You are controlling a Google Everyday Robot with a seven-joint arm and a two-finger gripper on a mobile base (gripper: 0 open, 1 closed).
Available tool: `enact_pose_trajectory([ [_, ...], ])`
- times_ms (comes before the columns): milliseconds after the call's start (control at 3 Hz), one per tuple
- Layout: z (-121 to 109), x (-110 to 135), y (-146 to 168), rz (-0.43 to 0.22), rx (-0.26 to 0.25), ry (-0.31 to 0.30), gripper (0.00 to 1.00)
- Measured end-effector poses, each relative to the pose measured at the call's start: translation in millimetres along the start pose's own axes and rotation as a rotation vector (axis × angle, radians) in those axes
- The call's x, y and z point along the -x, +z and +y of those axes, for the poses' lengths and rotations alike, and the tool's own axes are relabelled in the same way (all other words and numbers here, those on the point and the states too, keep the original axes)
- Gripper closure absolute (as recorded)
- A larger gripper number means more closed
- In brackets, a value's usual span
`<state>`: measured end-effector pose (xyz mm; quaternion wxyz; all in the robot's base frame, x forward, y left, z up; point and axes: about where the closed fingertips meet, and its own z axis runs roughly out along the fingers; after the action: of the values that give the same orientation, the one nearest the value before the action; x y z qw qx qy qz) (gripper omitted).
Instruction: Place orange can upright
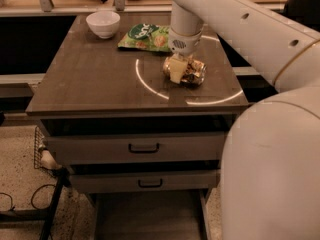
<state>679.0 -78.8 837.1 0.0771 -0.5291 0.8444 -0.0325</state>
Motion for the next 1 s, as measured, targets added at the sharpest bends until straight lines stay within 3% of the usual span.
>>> enact_pose_trajectory([
  [333, -1, 2, 3, -0.003, -0.001, -0.001, 1.0],
  [667, -2, 2, 2, -0.004, -0.005, -0.002, 1.0],
  [1000, -9, -7, -26, -0.065, 0.002, 0.023, 1.0],
])
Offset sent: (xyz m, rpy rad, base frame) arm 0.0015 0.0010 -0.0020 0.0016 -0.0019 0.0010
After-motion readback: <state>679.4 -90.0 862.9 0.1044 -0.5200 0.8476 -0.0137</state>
